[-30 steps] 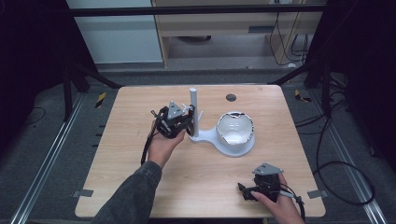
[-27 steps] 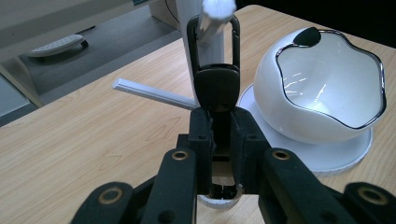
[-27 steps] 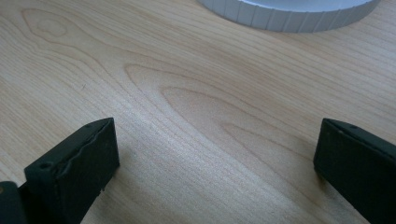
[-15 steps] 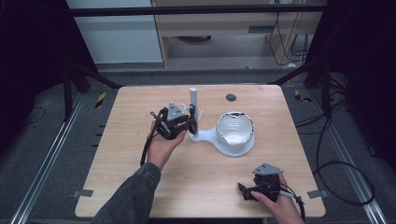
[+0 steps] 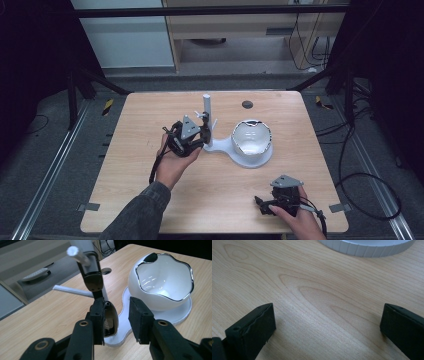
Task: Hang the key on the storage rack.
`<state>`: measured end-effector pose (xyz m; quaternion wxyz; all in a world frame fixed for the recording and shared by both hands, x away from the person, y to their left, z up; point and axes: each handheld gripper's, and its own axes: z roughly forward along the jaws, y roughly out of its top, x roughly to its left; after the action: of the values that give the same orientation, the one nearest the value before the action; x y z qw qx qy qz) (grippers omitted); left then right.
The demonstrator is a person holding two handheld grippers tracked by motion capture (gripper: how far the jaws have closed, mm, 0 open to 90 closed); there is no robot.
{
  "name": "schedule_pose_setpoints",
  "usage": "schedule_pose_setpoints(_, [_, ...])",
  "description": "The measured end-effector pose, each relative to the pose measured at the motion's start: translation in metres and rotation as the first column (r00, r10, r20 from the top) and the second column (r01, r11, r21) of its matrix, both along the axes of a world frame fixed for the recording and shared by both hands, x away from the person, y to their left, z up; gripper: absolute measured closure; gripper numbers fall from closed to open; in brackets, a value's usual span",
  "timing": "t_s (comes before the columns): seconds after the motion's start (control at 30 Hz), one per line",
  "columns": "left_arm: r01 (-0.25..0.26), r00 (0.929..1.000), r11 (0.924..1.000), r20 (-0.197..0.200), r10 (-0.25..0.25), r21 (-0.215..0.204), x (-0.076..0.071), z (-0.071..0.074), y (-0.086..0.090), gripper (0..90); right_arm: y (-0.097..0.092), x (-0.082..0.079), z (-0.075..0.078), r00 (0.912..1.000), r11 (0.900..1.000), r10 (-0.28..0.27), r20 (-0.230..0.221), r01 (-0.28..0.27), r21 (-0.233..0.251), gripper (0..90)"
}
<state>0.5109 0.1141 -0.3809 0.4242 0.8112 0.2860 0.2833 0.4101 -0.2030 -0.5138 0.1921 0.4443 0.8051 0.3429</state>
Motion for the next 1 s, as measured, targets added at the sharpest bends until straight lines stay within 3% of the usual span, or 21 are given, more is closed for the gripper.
schedule_pose_setpoints(0.13, [0.026,0.9995,0.9993,0.019,-0.027,0.028,-0.01,-0.002,-0.003,63.9,0.0,0.0,0.0,1.0,1.0,0.001,0.001,-0.001,0.002,0.4])
schedule_pose_setpoints(0.47, [0.066,0.9976,0.9974,-0.023,-0.065,0.031,-0.019,-0.013,-0.008,57.1,0.0,0.0,0.0,1.0,1.0,-0.001,0.0,0.001,0.001,0.4])
schedule_pose_setpoints(0.57, [0.073,0.9964,0.9968,-0.045,-0.071,0.033,-0.021,-0.016,-0.011,48.5,0.0,0.0,0.0,1.0,1.0,-0.001,0.0,0.001,0.001,0.4])
schedule_pose_setpoints(0.73, [0.088,0.9894,0.9959,-0.118,-0.085,0.018,-0.027,-0.021,-0.016,19.6,0.0,0.0,0.0,1.0,1.0,-0.001,0.0,0.001,0.0,0.4])
schedule_pose_setpoints(0.87, [0.123,0.9788,0.9924,-0.164,-0.122,-0.006,-0.034,-0.022,-0.018,11.1,0.0,0.0,0.0,1.0,1.0,-0.001,0.0,0.001,0.0,0.4])
schedule_pose_setpoints(1.0, [0.154,0.9736,0.9881,-0.169,-0.153,-0.005,-0.042,-0.024,-0.018,8.4,0.0,0.0,0.0,1.0,1.0,-0.001,0.0,0.001,0.0,0.4])
